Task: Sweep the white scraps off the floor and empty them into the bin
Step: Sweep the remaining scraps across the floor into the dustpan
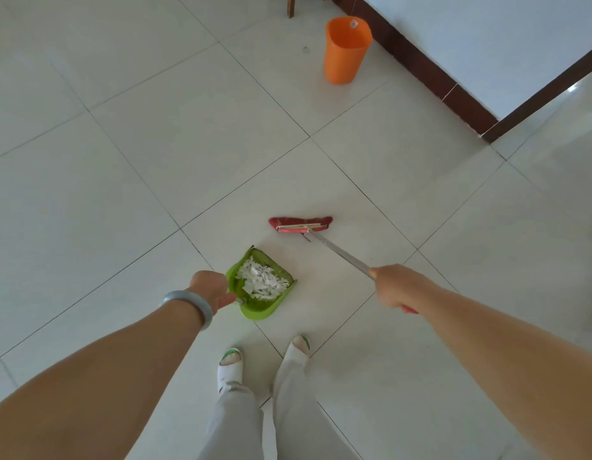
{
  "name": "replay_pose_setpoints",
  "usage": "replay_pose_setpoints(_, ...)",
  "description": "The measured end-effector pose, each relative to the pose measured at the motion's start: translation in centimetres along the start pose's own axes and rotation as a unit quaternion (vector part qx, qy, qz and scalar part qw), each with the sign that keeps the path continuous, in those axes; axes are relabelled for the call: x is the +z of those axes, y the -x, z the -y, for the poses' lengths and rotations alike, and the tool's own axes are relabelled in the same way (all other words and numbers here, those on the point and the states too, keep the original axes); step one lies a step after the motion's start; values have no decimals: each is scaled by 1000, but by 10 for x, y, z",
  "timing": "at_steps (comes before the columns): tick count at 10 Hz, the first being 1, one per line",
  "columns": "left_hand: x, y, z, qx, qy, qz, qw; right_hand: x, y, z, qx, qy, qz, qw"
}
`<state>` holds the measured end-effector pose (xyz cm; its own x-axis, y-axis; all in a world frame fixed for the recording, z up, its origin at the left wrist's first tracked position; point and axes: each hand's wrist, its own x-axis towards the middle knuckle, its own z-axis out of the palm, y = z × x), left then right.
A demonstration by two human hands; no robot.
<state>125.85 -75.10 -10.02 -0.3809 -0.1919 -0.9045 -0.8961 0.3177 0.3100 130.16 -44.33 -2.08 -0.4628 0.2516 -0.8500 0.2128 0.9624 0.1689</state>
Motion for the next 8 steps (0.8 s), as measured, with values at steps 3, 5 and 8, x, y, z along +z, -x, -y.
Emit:
replay_pose_setpoints(3,-14,32,-15,199,-692,-28,693,26,46,-41,27,-97,40,994)
replay_pose_setpoints(5,-18,25,-29,225,-726,-8,650,26,39,-34,61,-163,43,984)
replay_pose_setpoints(8,-20,1,-38,258,-758,-10,599,40,27,46,26,-195,69,978)
